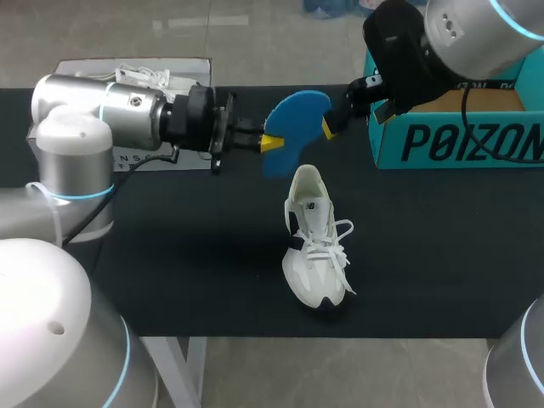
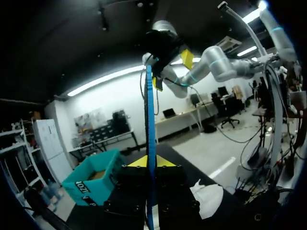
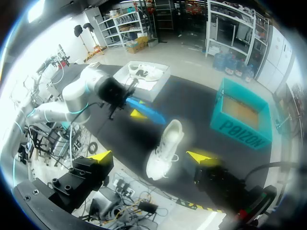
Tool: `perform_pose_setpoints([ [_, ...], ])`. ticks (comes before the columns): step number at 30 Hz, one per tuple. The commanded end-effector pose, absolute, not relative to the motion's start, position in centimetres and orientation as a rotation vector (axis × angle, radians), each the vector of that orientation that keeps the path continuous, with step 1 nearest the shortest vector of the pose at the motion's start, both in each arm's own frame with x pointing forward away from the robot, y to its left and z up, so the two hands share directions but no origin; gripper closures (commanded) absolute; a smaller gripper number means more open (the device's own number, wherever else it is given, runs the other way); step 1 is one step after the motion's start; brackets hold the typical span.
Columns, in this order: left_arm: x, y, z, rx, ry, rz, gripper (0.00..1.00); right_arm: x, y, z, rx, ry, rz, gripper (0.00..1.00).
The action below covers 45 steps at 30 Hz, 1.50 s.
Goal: Take the shoe out of the shoebox, open the shoe tongue, remove and reinsert the insole, then place the shoe into the shoebox
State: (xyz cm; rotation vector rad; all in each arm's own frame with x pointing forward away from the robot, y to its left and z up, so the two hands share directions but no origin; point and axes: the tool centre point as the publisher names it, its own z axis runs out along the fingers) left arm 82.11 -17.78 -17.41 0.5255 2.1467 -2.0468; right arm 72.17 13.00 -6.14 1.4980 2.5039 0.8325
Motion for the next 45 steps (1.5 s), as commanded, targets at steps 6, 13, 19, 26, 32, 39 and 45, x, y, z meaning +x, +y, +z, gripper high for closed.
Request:
perform_pose_setpoints([
  [6, 83.6, -17.1, -16.6, 0.676, 2.049, -1.835, 1.00, 72.2, 13.1, -6.3, 1.500, 2.504, 0.833, 0.00],
  [13, 84.5, -17.3, -15.9, 0.645, 2.090, -1.849, 1.00, 72.2, 13.1, -6.3, 1.500, 2.504, 0.833, 0.00],
  [19, 84.5, -17.3, -15.9, 0.645, 2.090, -1.849, 1.00, 72.2, 13.1, -6.3, 1.500, 2.504, 0.833, 0.00],
  [26, 84.5, -17.3, -15.9, 0.645, 2.090, -1.849, 1.00, 72.2, 13.1, -6.3, 1.500, 2.504, 0.833, 0.00],
  [32, 84.5, -17.3, -15.9, 0.645, 2.090, -1.849, 1.00, 72.2, 13.1, -6.3, 1.500, 2.504, 0.833, 0.00],
  [39, 84.4, -17.9, -14.9, 0.847, 1.861, -1.744, 1.00, 72.2, 13.1, -6.3, 1.500, 2.504, 0.833, 0.00],
  [45, 82.9, -18.4, -15.0, 1.207, 1.550, -1.567, 1.00, 72.2, 13.1, -6.3, 1.500, 2.504, 0.833, 0.00],
])
